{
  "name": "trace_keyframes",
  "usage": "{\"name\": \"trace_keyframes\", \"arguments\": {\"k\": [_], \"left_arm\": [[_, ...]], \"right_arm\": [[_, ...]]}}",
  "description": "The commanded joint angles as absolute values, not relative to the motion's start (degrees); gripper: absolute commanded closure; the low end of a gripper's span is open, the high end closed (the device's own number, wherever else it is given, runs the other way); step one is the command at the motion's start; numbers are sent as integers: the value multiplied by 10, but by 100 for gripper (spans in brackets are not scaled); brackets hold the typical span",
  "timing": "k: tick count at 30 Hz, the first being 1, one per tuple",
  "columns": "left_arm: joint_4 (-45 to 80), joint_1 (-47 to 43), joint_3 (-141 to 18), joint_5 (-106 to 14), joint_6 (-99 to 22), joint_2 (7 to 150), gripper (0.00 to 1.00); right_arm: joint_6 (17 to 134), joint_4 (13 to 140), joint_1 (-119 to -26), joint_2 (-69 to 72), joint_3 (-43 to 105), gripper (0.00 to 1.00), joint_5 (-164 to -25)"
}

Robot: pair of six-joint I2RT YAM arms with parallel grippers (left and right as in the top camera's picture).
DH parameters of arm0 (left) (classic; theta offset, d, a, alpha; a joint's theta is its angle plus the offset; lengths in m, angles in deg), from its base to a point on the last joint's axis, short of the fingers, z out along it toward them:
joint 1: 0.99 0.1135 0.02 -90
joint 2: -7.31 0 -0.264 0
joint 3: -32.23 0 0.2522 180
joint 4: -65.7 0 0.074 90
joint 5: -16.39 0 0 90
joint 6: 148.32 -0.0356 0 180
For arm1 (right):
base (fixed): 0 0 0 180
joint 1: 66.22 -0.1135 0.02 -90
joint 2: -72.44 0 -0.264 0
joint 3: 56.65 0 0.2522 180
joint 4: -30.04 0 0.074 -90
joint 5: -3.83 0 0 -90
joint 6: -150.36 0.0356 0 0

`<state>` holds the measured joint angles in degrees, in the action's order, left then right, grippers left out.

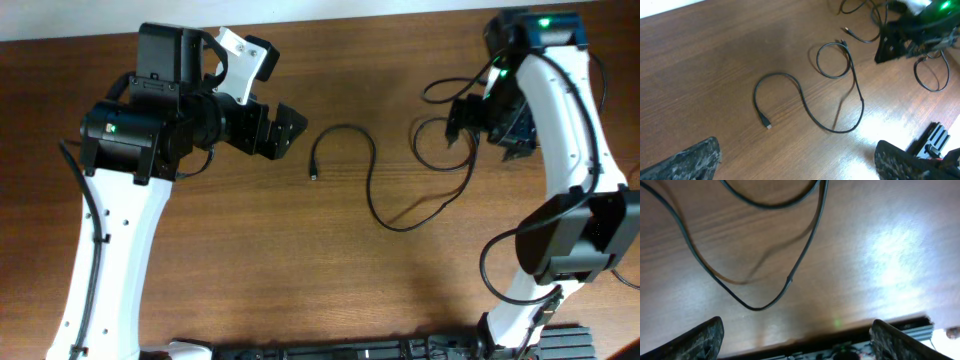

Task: Untangle cables
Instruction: 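Move the right gripper back down toward the remaining cables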

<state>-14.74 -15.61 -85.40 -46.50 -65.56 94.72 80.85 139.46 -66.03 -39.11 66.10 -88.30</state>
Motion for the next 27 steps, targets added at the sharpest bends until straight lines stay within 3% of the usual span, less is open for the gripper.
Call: {"name": "trace_keyframes", "arguments": {"k": [1, 14, 23, 25, 27], "left_arm": [[-148, -156, -865, -467, -656, 935, 1], [-148, -156, -865, -467, -656, 935, 1], [-148, -156, -865, -467, -656, 935, 1], [-148, -156, -865, -467, -656, 935, 1], [-148, -156, -865, -467, -656, 935, 1]], "right_arm": [[873, 1358, -686, -371, 615, 8, -863], [944, 1237, -707, -324, 406, 8, -867], [943, 1062, -707, -324, 242, 9, -999], [943, 1045, -707, -324, 232, 14, -997], [943, 1030, -707, -324, 226, 35, -997]]}}
